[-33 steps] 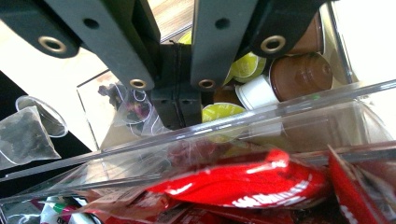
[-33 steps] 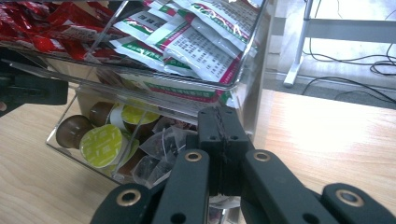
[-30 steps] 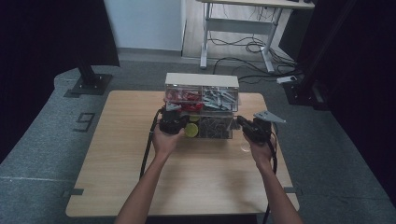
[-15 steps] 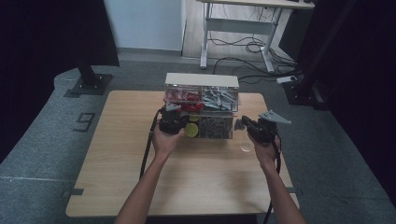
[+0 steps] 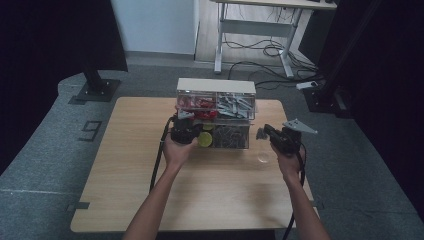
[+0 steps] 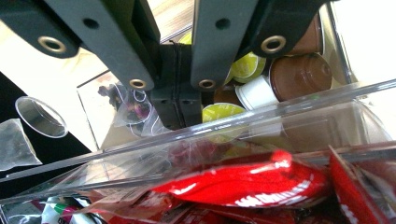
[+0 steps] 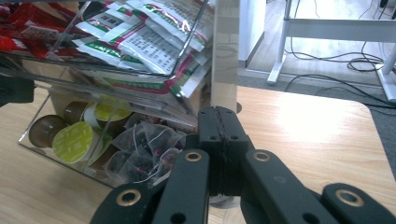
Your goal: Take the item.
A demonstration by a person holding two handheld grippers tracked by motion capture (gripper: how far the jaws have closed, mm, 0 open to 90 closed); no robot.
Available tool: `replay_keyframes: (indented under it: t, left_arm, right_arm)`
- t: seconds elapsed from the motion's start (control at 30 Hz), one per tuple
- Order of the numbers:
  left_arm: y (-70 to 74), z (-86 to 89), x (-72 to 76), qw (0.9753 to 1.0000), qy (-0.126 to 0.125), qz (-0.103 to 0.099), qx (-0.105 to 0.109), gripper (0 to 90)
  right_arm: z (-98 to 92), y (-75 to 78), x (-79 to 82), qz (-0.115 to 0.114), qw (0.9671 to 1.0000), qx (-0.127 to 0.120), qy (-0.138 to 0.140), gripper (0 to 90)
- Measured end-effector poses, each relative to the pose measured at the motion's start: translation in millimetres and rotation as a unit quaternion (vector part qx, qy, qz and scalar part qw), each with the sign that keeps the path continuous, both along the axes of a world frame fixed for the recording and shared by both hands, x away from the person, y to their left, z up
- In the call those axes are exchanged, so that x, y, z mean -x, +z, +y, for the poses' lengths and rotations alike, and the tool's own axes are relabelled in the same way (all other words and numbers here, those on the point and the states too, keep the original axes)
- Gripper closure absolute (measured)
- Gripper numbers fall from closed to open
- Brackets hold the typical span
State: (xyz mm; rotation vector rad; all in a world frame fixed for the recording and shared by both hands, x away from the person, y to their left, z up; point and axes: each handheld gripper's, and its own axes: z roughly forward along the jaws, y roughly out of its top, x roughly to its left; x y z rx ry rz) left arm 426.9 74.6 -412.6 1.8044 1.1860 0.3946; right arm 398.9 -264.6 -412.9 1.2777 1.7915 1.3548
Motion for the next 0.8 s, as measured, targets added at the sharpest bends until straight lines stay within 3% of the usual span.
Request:
replay_keyframes:
  t: [0.8]
  left_arm:
    - [-0.3,-1.6,0.2,1.0,0.001,0.0,-0.002,89.8]
  right_arm:
    - [-25.2,-7.4,3.7,0.005,0.9997,-0.001,-0.024,89.2]
